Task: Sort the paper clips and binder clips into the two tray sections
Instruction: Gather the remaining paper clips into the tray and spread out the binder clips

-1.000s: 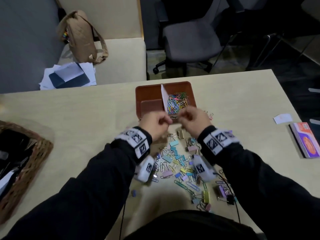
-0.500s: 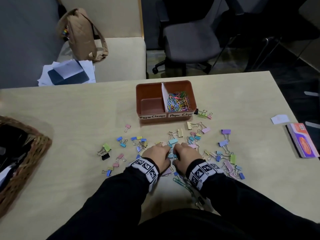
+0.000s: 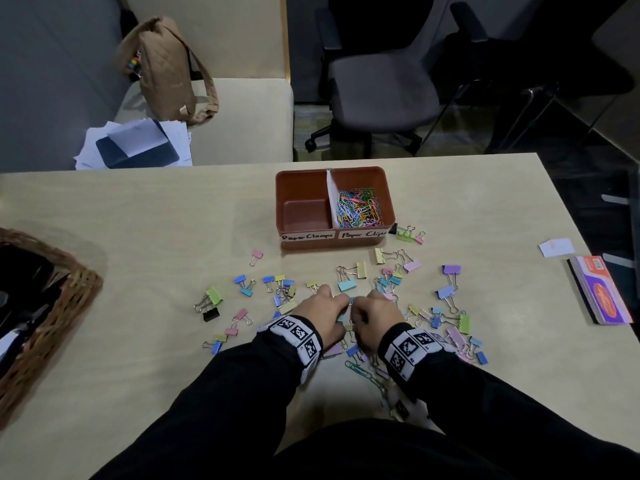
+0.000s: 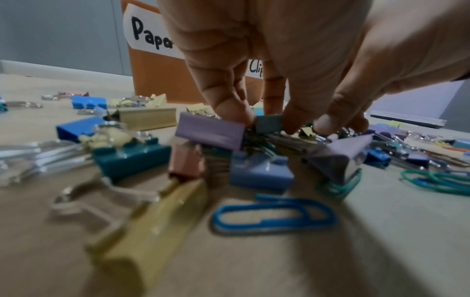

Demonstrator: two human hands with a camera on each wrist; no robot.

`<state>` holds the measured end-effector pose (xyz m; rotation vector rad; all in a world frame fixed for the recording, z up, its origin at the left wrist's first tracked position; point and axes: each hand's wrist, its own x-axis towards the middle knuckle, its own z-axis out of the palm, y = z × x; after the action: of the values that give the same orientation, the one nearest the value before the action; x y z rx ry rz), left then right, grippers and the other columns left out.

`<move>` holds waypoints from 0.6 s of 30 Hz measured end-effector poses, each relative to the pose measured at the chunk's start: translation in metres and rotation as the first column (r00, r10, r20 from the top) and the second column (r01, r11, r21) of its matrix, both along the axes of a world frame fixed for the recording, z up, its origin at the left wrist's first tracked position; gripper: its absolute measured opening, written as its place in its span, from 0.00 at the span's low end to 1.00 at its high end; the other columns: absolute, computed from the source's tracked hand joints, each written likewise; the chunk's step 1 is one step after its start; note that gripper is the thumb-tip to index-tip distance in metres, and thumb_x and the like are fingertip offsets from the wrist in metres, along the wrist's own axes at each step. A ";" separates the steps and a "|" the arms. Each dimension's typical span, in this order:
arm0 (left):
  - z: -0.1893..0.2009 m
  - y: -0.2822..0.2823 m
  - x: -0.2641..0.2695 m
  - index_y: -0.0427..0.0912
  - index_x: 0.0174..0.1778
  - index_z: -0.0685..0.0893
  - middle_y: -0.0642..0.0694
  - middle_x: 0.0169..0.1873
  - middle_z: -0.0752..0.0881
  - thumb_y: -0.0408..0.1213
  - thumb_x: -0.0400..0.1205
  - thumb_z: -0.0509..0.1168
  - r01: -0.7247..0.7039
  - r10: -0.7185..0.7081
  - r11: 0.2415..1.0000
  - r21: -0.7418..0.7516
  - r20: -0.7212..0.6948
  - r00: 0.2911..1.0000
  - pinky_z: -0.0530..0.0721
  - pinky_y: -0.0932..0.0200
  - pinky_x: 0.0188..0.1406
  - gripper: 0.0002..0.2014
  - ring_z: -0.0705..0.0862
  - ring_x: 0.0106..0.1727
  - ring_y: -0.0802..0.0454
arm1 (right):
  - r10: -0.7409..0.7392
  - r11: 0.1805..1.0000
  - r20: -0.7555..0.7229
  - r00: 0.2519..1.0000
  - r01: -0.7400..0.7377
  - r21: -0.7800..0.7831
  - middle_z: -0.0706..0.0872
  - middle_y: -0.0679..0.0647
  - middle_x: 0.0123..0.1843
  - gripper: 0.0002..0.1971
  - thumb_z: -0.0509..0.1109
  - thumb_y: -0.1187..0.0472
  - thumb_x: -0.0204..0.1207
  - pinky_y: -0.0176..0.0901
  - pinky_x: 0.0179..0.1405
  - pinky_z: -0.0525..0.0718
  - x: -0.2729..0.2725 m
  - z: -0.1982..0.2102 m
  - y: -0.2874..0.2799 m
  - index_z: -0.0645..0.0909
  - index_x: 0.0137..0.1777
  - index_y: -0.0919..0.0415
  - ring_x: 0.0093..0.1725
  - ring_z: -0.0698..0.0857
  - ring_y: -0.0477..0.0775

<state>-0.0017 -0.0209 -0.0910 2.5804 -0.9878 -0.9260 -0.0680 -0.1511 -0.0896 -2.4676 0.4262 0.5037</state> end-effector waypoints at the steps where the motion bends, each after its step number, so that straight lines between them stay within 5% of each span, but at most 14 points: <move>1: -0.001 0.001 0.000 0.45 0.57 0.75 0.42 0.50 0.71 0.39 0.77 0.65 -0.005 0.005 1.000 -0.002 -0.008 1.000 0.84 0.47 0.45 0.14 0.82 0.44 0.38 | -0.017 1.000 0.012 1.000 0.017 -0.006 0.74 0.55 0.43 0.08 0.62 0.72 0.72 0.42 0.41 0.74 0.000 -0.001 -0.002 0.80 0.42 0.62 0.43 0.78 0.57; 5: -0.004 0.004 0.001 0.46 0.58 0.75 0.43 0.50 0.69 0.40 0.76 0.67 -0.001 0.001 1.000 0.006 -0.016 1.000 0.83 0.49 0.43 0.15 0.81 0.43 0.39 | -0.001 1.000 -0.015 1.000 0.001 -0.023 0.76 0.54 0.49 0.17 0.61 0.77 0.70 0.43 0.49 0.80 0.003 -0.002 -0.004 0.81 0.53 0.58 0.50 0.81 0.58; 10: -0.003 0.011 0.004 0.42 0.51 0.78 0.41 0.51 0.73 0.39 0.79 0.64 -0.036 0.036 0.999 -0.003 -0.023 0.999 0.83 0.49 0.47 0.07 0.82 0.47 0.39 | 0.047 0.987 0.016 0.999 -0.044 -0.157 0.77 0.53 0.55 0.17 0.63 0.72 0.72 0.47 0.55 0.80 0.005 -0.003 -0.010 0.79 0.57 0.54 0.58 0.76 0.57; 15: 0.000 0.011 0.002 0.44 0.56 0.75 0.43 0.52 0.78 0.58 0.77 0.65 -0.098 0.095 0.994 0.049 0.072 0.993 0.76 0.55 0.44 0.22 0.80 0.53 0.43 | 0.069 0.972 0.076 0.995 -0.050 -0.230 0.78 0.50 0.60 0.13 0.64 0.63 0.77 0.50 0.58 0.76 0.002 0.001 -0.003 0.78 0.60 0.52 0.61 0.74 0.57; 18: 0.000 0.000 -0.002 0.43 0.62 0.73 0.42 0.55 0.81 0.59 0.77 0.65 -0.166 0.158 0.985 0.055 0.129 0.979 0.76 0.54 0.44 0.26 0.82 0.55 0.41 | 0.028 0.974 0.070 0.997 -0.012 -0.225 0.78 0.49 0.60 0.11 0.63 0.60 0.77 0.51 0.62 0.72 -0.002 0.003 0.001 0.77 0.59 0.52 0.61 0.75 0.56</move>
<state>-0.0037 -0.0211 -0.0906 2.7533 -0.7735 -0.7768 -0.0703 -0.1505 -0.0863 -2.7008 0.4505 0.3896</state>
